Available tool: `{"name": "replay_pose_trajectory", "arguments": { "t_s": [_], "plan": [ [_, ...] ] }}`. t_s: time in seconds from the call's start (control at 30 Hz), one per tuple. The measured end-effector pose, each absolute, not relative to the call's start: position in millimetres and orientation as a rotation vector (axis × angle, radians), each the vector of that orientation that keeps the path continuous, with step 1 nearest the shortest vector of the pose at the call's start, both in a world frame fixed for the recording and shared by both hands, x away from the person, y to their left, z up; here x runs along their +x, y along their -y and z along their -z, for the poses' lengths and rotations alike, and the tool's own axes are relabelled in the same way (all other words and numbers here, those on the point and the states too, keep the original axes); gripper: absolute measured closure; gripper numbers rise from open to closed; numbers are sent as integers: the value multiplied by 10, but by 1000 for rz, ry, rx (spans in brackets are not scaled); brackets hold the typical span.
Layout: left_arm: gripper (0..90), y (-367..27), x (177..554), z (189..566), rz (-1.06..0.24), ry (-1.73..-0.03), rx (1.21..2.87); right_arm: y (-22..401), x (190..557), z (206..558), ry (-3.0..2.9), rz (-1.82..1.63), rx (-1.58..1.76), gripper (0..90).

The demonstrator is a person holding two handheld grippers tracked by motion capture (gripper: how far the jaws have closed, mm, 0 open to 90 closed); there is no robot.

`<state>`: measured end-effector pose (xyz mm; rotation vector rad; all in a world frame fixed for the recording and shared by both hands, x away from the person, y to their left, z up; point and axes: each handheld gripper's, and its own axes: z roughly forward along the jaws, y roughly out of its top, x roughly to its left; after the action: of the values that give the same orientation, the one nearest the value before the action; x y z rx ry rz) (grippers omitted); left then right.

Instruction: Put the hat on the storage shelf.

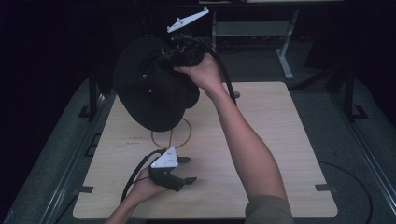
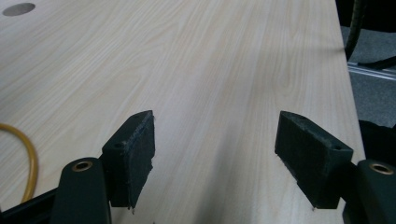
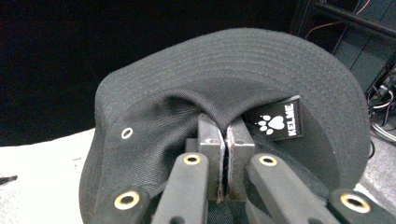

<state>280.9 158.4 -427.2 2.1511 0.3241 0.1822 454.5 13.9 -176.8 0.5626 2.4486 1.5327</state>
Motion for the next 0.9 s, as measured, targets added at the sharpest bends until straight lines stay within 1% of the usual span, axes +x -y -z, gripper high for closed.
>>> {"name": "replay_pose_trajectory", "arguments": {
  "t_s": [0.33,0.77,0.9],
  "plan": [
    [278,-1563,2800,4259,-169,-312,2139,-357,4702,1942,-2503,-1501,602,876],
    [278,-1555,2796,4250,-166,-298,2148,-646,4763,2077,-2567,-1405,593,874],
    [277,-1540,2792,4244,-167,-282,2161,-779,4759,2157,-2605,-1325,569,871]
  ]
}}
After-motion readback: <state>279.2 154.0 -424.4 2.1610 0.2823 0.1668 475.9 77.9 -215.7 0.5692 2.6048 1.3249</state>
